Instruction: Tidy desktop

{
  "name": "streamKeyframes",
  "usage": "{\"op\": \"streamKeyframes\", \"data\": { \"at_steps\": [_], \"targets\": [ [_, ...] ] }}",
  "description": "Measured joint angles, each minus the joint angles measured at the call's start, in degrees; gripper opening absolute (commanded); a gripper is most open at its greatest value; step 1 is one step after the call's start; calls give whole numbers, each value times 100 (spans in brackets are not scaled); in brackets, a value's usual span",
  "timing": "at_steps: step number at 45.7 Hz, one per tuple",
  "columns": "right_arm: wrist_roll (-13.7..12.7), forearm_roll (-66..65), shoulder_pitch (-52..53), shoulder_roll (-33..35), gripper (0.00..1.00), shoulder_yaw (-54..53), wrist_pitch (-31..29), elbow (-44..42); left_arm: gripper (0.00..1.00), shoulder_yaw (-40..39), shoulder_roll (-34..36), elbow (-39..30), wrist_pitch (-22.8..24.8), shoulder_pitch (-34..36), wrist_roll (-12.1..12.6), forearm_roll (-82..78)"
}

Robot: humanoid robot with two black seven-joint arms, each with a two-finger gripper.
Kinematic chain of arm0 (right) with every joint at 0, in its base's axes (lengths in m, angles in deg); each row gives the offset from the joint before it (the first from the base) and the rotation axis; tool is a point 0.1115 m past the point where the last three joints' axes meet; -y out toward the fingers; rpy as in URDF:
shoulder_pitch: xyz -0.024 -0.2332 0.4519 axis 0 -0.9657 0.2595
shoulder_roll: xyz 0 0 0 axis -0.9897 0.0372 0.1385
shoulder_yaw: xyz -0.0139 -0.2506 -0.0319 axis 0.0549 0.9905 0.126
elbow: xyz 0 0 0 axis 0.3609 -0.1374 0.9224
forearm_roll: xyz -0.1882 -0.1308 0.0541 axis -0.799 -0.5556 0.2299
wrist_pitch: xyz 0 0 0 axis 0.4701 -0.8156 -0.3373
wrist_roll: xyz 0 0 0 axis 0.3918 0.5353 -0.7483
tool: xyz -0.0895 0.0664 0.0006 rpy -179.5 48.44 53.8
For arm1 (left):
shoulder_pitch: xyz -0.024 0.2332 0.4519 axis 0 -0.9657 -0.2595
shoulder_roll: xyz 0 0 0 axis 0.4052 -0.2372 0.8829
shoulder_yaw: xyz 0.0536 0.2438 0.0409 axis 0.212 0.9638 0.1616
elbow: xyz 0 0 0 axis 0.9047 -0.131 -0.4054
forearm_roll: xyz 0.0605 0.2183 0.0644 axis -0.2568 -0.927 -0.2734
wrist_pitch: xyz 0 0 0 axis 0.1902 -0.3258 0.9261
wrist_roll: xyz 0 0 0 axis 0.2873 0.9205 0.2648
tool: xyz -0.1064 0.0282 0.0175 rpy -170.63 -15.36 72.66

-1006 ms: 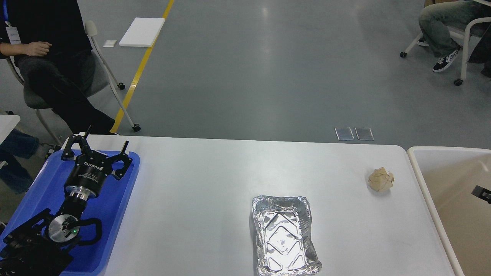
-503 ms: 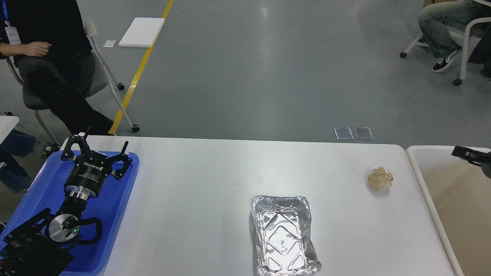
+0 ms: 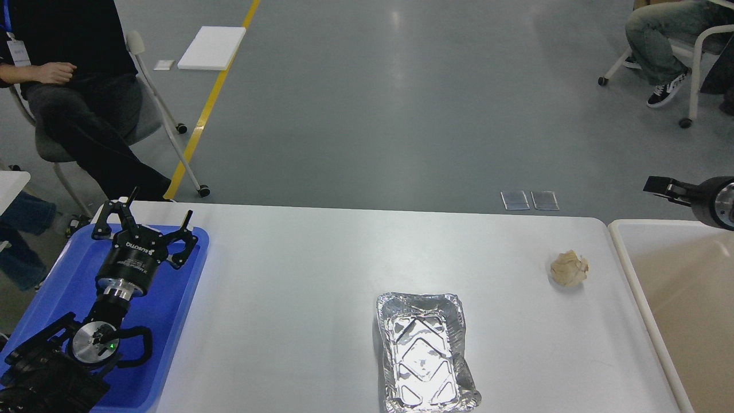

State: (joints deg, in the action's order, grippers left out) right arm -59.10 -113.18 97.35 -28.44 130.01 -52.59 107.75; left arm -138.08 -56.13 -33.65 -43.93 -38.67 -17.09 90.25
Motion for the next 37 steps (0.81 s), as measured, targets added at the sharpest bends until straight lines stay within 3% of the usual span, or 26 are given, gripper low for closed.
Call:
{"op": "streamKeyframes", "data": {
  "at_steps": [15,37],
  "targets": [
    [-21,1055,1735,-797,100,1419,-439,1474,99,0,1,2,0,0,0,0],
    [-12,1290,2998,-1308,100,1662,-1519,2536,99,0,2,-1,0,0,0,0]
  ]
}}
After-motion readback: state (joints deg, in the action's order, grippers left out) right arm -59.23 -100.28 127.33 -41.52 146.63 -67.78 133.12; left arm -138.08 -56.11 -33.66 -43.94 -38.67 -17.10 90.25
